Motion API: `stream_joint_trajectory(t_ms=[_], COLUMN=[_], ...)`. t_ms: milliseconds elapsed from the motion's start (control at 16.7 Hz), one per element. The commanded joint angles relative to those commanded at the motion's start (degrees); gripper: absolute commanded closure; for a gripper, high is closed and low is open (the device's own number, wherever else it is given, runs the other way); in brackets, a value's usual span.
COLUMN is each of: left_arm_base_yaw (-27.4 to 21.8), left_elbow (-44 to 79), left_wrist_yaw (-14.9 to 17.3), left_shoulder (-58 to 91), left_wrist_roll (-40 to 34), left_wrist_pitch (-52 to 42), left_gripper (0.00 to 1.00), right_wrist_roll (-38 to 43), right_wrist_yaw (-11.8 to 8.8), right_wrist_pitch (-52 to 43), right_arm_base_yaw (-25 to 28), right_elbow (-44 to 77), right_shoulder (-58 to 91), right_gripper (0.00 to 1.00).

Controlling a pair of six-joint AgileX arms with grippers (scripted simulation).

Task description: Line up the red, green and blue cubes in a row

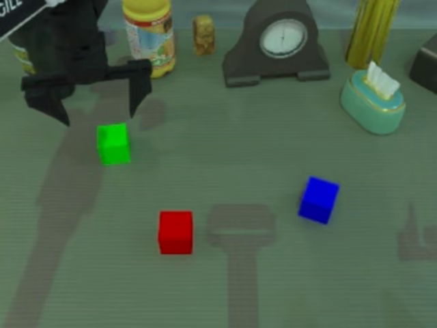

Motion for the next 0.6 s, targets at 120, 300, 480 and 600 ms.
stream_joint_trajectory(t_ms=[120,300,480,600], left_arm_base_yaw=[0.0,0.2,0.14,0.11], left_elbow=[0.0,-0.81,-5.14,-8.69], left_wrist_yaw=[0.0,0.0,0.02,0.03], left_shoulder=[0.0,0.31,1.39,2.38], left_wrist_roll=[0.0,0.13,0.16,0.15], left_wrist_pitch=[0.0,0.97,6.55,11.51], left_gripper=[0.0,0.0,0.0,0.0], right_wrist_roll=[0.0,0.0,0.0,0.0], right_wrist_yaw=[0.0,0.0,0.0,0.0], right_wrist_pitch=[0.0,0.0,0.0,0.0], right_arm_base_yaw=[0.0,0.0,0.0,0.0], right_elbow=[0.0,0.0,0.0,0.0], right_shoulder=[0.0,0.0,0.0,0.0], right_gripper=[0.0,0.0,0.0,0.0])
